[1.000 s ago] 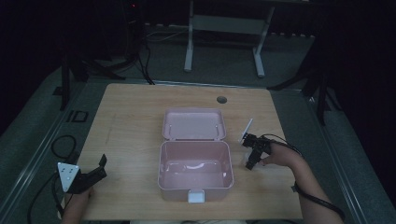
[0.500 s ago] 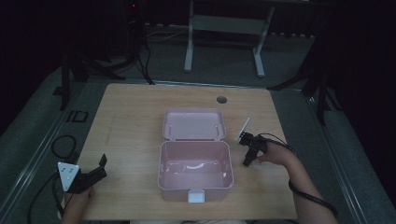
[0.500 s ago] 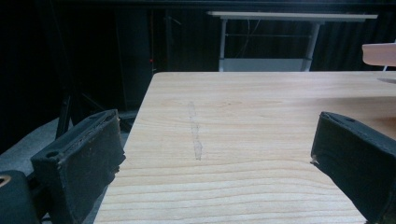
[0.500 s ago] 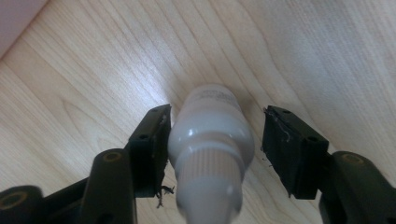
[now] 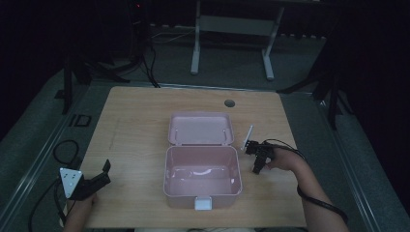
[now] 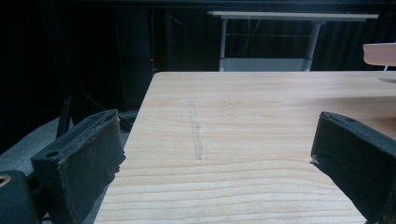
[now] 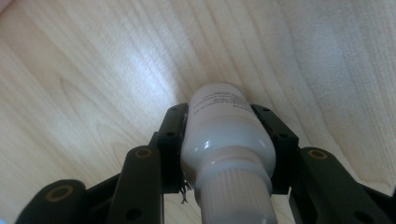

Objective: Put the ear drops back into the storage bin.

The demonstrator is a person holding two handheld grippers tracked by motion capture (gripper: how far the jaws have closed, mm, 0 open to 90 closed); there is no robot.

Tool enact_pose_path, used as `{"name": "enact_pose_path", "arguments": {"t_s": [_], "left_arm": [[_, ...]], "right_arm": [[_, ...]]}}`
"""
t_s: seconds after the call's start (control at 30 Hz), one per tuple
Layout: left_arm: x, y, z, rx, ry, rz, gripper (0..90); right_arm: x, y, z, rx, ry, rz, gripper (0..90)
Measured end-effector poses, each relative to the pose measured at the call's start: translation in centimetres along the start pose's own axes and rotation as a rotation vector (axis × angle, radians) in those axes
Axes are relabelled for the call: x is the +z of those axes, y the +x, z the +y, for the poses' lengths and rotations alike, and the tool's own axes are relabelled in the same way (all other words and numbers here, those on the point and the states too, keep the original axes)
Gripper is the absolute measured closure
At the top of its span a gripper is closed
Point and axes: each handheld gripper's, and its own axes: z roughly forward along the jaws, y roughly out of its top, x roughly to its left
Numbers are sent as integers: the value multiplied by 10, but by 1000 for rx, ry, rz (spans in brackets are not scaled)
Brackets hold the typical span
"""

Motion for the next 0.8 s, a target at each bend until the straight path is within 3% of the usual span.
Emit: {"name": "enact_pose_path", "arguments": {"t_s": [0.27, 0.43, 0.63, 0.8], "left_arm": [[0, 0, 0, 0, 0, 0, 24], [0, 0, 0, -1, 0, 1, 24], [0, 0, 0, 0, -1, 2, 24], [0, 0, 0, -2, 1, 4, 24]], "right_arm": [[-6, 3, -5, -54, 1, 0, 591], [-13, 11, -15, -140, -16, 10, 591], [-15, 19, -25, -218, -37, -14, 591], [-16, 31, -35, -302, -16, -25, 591]]}}
